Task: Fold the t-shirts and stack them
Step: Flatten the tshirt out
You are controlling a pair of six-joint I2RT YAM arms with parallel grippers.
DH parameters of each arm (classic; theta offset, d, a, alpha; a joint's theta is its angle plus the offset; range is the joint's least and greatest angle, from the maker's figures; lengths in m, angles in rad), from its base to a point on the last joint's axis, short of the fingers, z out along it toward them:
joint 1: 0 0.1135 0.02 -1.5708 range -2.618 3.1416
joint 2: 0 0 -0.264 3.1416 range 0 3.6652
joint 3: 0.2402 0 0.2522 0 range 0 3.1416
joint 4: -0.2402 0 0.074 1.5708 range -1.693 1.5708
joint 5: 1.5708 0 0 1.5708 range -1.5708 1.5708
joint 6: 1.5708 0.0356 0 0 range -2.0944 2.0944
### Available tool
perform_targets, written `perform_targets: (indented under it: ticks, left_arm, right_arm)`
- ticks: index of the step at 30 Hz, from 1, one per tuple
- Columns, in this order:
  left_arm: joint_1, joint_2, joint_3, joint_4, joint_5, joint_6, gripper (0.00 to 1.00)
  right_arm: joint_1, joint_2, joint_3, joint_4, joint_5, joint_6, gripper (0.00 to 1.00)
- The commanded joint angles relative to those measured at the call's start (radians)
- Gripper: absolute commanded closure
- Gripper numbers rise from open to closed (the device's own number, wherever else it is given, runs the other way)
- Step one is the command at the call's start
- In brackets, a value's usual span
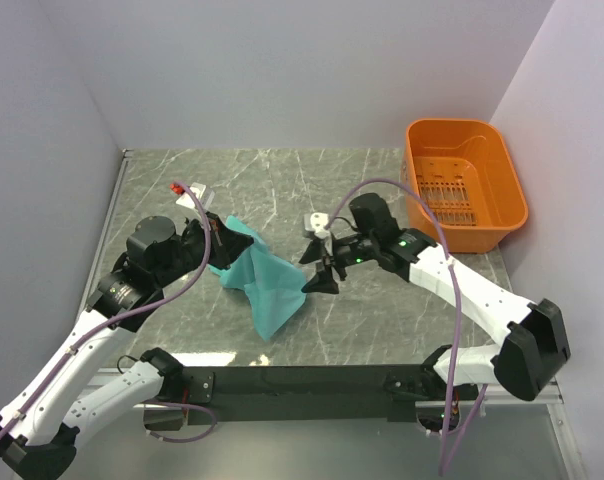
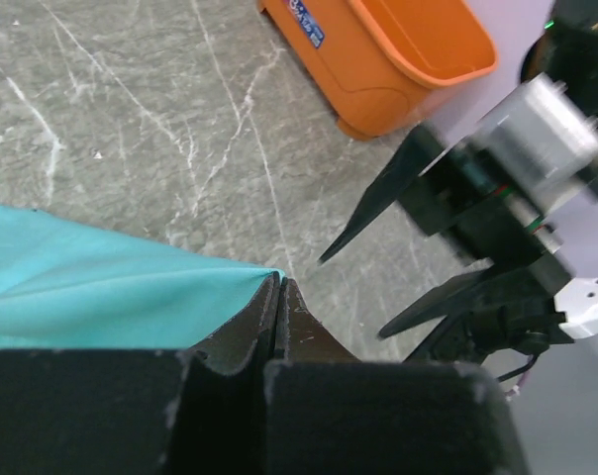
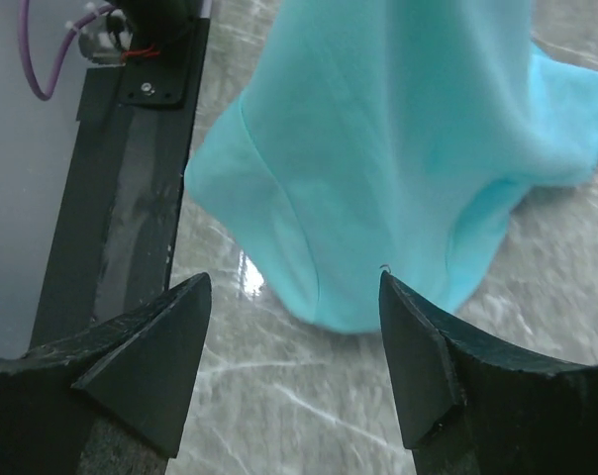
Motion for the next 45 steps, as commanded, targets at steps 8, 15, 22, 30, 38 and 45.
perform_targets:
  ticks: [8,15,22,30,38,45]
  left_arm:
    - [0.005,0.008,0.071,0.072,0.038,-0.027,0.99]
    - [0.005,0.002,0.062,0.075,0.015,-0.021,0.99]
    - [0.005,-0.031,0.070,0.042,-0.014,-0.007,0.99]
    - [0.003,-0.086,0.073,-0.018,-0.107,0.022,0.99]
    - [0.005,-0.013,0.187,0.096,-0.034,0.022,0.99]
    - [0.003,0.120,0.356,0.135,0.041,0.033,0.99]
  right_arm:
    - [0.100,0.101,0.066,0.045,0.118,0.095,0.38]
    - [0.152,0.159,0.092,0.014,0.145,0.101,0.66]
    - [0.150,0.236,0.195,-0.037,0.226,0.143,1.00]
    - [0.030,0.078,0.336,-0.257,0.260,0.014,1.00]
    - [-0.188,-0.051,0.589,-0.351,0.231,0.026,1.00]
    - [-0.276,-0.083,0.719,-0.350,0.291,0.083,1.00]
